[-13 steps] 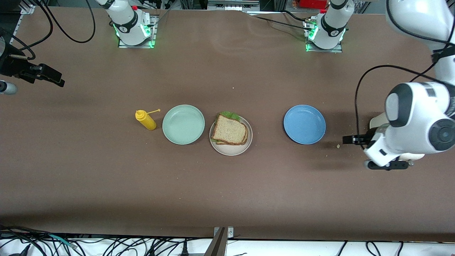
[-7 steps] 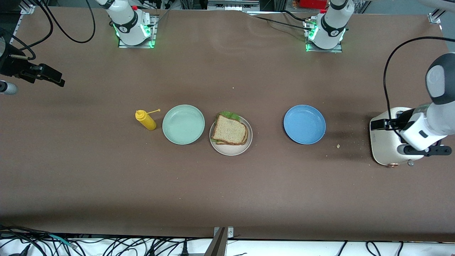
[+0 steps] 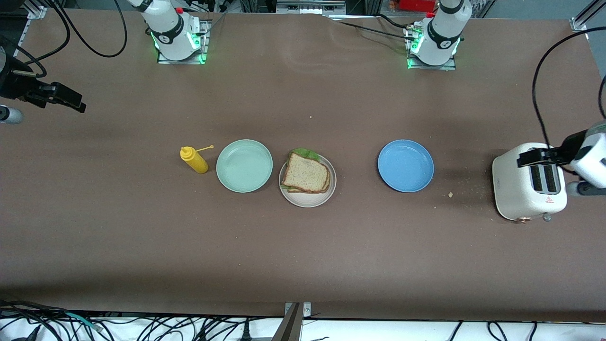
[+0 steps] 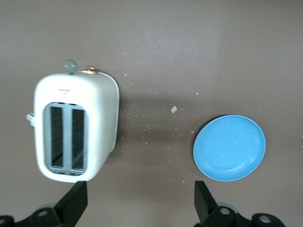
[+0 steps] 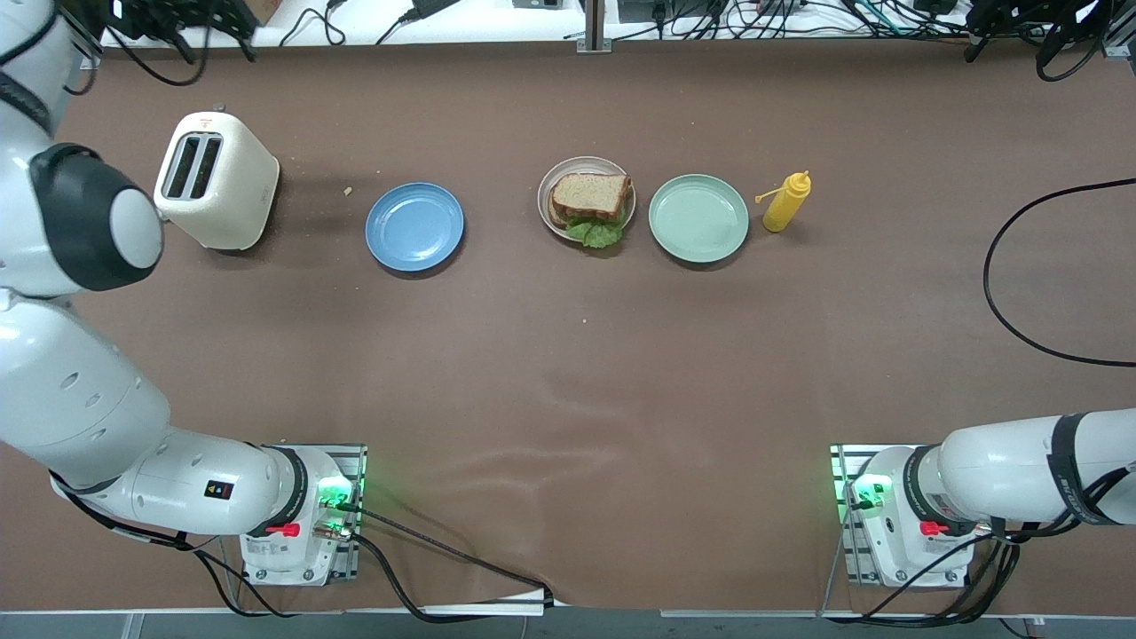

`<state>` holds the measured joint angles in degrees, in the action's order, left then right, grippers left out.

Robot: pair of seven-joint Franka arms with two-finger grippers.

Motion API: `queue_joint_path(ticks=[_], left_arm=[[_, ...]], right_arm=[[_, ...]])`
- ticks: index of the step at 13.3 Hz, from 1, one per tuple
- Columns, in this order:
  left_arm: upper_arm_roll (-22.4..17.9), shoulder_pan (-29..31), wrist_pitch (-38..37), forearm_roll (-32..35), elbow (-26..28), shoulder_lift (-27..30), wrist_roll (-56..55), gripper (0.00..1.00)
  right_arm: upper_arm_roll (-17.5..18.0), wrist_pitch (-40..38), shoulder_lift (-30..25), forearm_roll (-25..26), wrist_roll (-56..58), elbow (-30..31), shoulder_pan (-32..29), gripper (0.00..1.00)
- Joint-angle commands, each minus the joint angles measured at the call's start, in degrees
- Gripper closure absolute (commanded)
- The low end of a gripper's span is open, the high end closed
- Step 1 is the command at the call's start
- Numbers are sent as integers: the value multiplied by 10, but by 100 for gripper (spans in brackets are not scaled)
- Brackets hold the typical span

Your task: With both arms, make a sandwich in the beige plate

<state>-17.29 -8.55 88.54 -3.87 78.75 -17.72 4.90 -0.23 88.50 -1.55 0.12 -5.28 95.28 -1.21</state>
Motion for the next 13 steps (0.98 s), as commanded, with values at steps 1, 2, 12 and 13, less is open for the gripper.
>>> queue_joint_path(ticks=[1, 2, 12, 13], left_arm=[[49, 28, -9, 34, 15, 50, 6, 0], [72, 42, -15, 40, 17, 63, 6, 0], [157, 81, -7, 55, 68, 128, -25, 0], [159, 82, -6, 54, 67, 128, -25, 0]], right_arm=[[-1, -12, 0, -6, 10, -10, 0, 0], [-2, -12, -1, -7, 10, -10, 0, 0], [-5, -11, 0, -6, 8, -10, 0, 0], [-5, -11, 0, -6, 9, -10, 0, 0]])
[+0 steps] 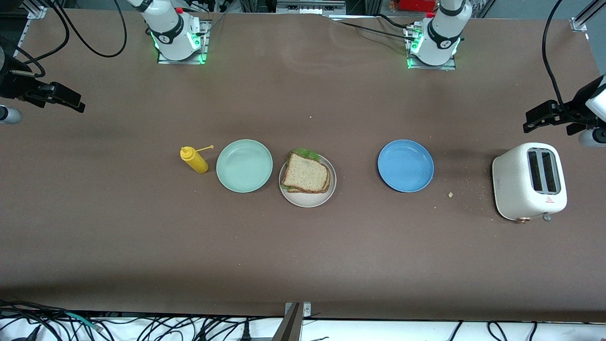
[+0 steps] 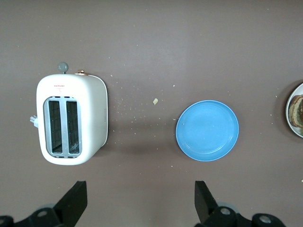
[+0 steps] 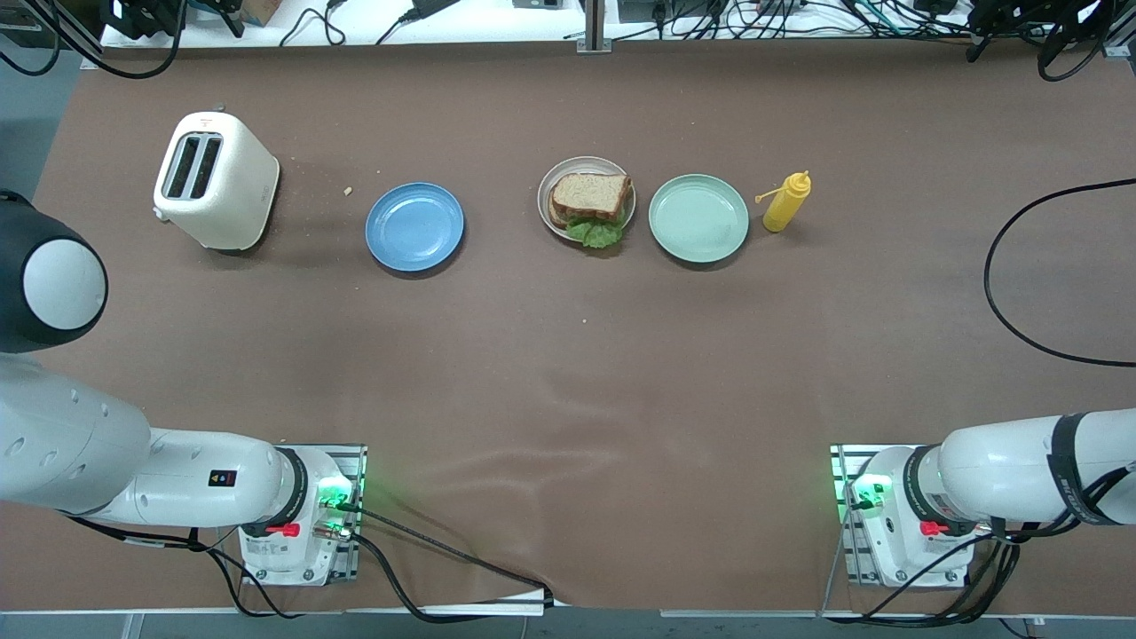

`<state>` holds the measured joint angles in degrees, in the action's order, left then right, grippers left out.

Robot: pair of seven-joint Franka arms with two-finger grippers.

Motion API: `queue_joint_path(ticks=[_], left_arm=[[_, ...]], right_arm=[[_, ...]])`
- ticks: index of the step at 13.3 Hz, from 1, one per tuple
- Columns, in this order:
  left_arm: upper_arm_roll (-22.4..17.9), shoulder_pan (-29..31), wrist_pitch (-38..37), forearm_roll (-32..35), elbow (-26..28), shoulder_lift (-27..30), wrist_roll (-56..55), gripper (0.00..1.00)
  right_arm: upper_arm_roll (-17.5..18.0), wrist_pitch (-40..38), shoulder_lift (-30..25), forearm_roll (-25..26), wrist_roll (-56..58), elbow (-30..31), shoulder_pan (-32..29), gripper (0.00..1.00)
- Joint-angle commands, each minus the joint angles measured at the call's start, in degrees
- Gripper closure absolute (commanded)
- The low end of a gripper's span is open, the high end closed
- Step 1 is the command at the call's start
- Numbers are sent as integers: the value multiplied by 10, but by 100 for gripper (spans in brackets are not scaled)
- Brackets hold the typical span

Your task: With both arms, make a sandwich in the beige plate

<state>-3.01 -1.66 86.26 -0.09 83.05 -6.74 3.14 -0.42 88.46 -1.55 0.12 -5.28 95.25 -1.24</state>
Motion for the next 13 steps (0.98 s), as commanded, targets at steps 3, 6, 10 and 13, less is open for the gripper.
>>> queue_joint_path(ticks=[3, 6, 10, 13], left_arm=[[18, 10, 15, 17, 18, 8, -8, 0], [17, 9, 27, 19, 16, 4, -9, 0], [18, 8, 34, 33, 16, 3, -8, 0], [18, 5, 44, 33, 18, -3, -8, 0]], right_arm=[[-3, -11, 0, -6, 8, -9, 0, 0], [-3, -11, 0, -6, 8, -9, 0, 0], [-3, -11, 0, -6, 8, -9, 0, 0], [-3, -11, 0, -5, 8, -9, 0, 0]])
